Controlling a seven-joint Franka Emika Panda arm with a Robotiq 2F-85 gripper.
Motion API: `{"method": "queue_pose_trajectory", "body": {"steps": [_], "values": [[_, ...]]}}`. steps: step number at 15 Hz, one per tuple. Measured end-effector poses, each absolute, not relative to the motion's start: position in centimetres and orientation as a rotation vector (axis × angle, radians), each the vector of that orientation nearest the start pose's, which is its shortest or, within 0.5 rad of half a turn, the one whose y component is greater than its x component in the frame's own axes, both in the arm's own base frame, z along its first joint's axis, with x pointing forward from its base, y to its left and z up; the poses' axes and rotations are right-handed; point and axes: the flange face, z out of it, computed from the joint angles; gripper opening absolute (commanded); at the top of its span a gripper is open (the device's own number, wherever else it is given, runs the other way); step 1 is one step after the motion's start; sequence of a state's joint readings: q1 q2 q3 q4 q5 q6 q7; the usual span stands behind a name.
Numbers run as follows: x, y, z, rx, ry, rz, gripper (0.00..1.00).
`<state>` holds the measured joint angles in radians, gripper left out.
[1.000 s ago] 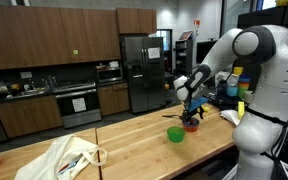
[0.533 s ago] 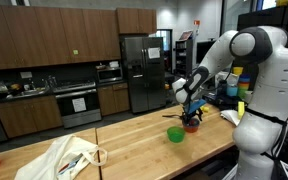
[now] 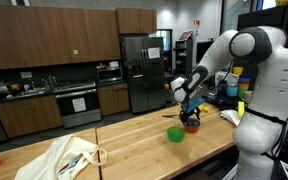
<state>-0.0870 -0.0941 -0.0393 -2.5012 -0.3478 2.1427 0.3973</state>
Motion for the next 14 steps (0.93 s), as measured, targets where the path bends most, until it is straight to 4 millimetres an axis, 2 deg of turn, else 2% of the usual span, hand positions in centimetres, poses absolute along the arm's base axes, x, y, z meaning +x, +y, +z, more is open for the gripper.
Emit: {"method": "queue_pose_trajectory", "body": {"steps": [7,14], "values": [[43.0,-6.6,30.6,-3.381,0.492,0.360,1.00],[43.6,-6.6,29.6,-3.380,0.486,0.397,1.00]]}}
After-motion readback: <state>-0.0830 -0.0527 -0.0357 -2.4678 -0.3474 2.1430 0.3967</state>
